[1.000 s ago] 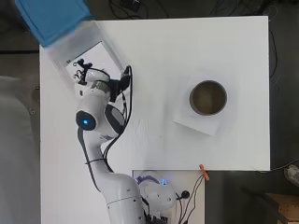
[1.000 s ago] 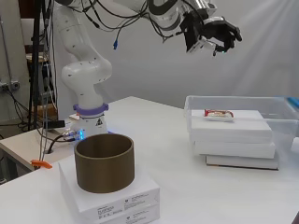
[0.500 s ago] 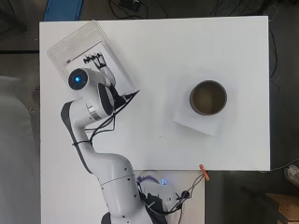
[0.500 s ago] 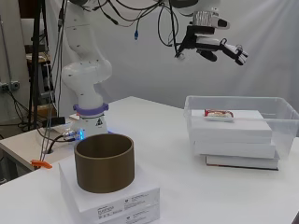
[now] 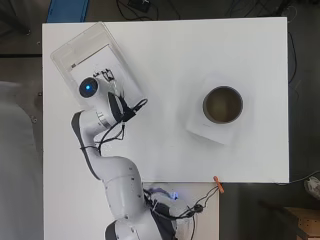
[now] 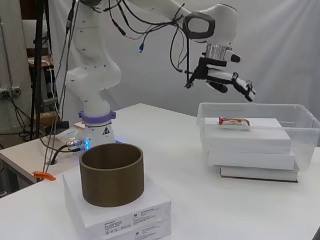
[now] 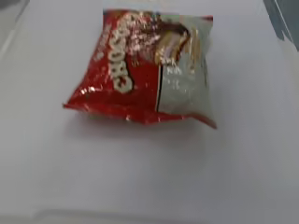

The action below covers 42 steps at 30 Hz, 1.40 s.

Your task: Teleoperate dual arm-hand system to remove items from a box

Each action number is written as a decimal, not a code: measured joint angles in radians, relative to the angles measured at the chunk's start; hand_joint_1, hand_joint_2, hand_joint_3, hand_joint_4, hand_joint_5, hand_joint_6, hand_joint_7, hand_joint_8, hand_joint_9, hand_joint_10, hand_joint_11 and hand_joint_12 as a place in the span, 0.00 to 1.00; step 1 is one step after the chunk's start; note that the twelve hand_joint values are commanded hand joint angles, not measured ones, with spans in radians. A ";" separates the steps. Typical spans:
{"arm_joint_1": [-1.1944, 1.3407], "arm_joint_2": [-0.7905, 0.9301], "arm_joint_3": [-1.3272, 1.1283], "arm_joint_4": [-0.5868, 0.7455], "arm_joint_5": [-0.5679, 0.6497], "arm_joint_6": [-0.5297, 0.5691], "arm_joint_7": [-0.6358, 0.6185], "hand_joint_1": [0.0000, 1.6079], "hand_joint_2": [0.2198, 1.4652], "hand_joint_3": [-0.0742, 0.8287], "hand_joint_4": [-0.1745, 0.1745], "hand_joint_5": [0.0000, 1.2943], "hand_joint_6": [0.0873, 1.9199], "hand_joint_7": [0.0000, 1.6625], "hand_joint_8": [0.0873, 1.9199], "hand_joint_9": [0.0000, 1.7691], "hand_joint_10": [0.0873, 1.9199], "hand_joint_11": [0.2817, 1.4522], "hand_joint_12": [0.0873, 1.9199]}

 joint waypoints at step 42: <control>-0.726 0.024 0.580 0.027 0.185 -0.144 -0.163 0.61 0.79 0.08 0.85 0.63 0.63 0.51 0.88 0.58 0.94 0.39 0.92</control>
